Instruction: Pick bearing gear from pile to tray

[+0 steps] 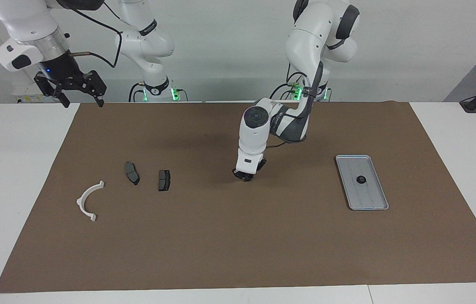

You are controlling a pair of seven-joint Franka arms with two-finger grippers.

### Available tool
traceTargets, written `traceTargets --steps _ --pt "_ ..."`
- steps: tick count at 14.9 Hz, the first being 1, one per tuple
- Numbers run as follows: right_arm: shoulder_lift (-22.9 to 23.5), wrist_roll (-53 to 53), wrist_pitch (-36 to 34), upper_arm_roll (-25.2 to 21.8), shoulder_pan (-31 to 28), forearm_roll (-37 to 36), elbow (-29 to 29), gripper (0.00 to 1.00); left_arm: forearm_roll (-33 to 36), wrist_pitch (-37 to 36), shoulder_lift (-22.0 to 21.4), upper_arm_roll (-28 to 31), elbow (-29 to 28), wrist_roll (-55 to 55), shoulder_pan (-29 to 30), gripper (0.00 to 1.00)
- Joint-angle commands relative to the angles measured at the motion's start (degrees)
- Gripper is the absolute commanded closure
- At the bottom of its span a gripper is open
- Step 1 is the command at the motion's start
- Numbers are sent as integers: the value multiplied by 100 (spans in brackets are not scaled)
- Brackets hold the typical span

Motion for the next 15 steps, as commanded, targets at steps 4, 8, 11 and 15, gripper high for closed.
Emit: traceTargets --steps 4,8,11,15 --pt "-1 -10 -195 29 -18 -33 74 0 129 -1097 -415 287 148 80 11 100" --pt "8 -18 -239 -392 350 -42 74 0 129 -1493 -950 278 -106 930 616 100" --pt "-9 -18 -291 -392 360 -33 74 0 129 -1529 -1636 278 -817 2169 1389 100" --pt "-18 -1 -300 -392 351 -33 65 0 120 -1049 -1647 269 -933 3550 2303 100"
